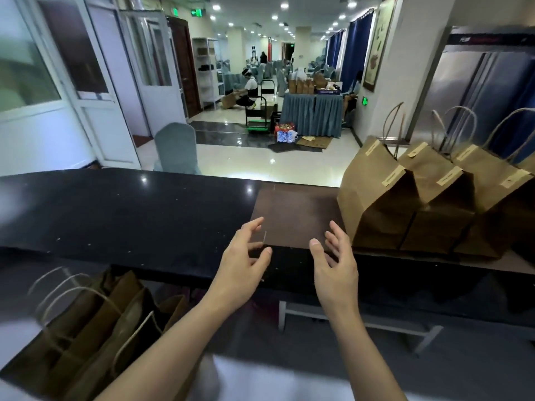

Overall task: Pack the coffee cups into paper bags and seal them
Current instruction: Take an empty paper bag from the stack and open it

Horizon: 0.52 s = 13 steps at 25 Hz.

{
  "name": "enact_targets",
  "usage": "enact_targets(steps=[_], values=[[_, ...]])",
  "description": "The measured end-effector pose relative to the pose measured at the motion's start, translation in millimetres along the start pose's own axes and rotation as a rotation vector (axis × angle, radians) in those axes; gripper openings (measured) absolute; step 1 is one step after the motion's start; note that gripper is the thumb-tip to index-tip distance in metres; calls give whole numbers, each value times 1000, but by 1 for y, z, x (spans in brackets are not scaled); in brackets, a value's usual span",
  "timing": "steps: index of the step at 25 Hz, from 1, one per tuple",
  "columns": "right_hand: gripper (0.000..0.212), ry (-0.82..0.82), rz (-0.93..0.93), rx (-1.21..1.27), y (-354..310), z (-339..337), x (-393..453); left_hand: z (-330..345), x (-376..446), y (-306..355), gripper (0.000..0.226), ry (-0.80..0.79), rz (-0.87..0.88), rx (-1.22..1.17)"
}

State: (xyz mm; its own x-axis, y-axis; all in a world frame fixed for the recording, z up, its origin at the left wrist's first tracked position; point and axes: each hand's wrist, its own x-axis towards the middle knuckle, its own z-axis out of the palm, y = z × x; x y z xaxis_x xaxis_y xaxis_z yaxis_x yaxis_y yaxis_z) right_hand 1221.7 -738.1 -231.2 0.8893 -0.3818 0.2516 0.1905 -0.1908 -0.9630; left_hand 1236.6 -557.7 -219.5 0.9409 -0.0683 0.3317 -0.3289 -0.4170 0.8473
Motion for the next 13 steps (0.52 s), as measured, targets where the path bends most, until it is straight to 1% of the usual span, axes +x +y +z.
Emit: enact_targets(steps=[8,13], values=[[50,-172,-20,75,-20,64,-38,-62,-60,-6,59,136,-75,52],[48,-263,-16,113,-18,86,-58,-83,-93,7,59,189,-54,112]])
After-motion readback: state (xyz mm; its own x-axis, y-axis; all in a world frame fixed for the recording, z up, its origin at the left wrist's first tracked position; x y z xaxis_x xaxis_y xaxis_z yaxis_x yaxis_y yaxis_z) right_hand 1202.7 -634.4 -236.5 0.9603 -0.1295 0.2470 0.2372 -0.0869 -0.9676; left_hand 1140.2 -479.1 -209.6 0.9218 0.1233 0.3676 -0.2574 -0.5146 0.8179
